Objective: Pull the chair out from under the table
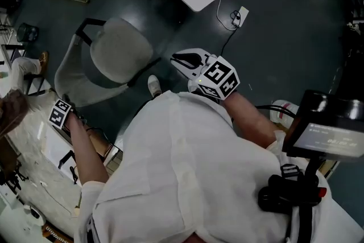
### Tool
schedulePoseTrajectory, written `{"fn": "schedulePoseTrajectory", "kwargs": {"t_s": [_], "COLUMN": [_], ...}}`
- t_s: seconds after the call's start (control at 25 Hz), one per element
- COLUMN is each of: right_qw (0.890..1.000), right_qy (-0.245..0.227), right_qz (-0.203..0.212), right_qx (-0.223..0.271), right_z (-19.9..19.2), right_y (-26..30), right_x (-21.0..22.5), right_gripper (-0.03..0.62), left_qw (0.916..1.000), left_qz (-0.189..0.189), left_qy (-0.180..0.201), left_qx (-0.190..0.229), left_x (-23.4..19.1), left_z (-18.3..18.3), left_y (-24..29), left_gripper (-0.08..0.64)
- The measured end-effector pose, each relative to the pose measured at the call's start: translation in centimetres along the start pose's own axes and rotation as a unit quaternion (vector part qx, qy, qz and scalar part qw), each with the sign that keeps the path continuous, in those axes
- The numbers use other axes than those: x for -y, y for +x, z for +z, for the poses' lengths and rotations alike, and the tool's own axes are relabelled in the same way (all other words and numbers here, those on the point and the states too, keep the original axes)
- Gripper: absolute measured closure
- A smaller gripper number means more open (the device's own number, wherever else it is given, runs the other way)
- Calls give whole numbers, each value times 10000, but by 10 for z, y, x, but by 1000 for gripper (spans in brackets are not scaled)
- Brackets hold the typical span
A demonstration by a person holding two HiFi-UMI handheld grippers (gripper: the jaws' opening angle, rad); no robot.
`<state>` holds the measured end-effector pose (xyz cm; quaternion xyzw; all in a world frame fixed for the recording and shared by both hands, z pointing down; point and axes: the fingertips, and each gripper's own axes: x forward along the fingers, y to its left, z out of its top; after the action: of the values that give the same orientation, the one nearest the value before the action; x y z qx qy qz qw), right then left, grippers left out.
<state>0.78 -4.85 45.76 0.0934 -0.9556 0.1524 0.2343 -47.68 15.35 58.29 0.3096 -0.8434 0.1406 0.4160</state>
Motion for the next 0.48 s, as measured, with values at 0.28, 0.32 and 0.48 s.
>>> {"fn": "schedulePoseTrajectory", "kwargs": {"t_s": [0.28, 0.32, 0.48], "right_qw": [9973, 9961, 9911], "right_qy": [-392, -471, -700], "right_qz": [614, 742, 1112], "right_qx": [-105, -124, -198], "right_z": [-5, -7, -19], "right_y": [-24, -27, -38], "right_x": [6, 6, -4], "right_gripper": [552, 552, 555], "left_qw": [9896, 9875, 9739], "left_qz": [-1169, -1300, -2018], "left_qy": [382, 372, 425], "left_qx": [749, 808, 946], "left_x": [131, 147, 207], "left_z": [-28, -38, -80], "left_y": [-96, -111, -167], "left_gripper": [475, 492, 552]}}
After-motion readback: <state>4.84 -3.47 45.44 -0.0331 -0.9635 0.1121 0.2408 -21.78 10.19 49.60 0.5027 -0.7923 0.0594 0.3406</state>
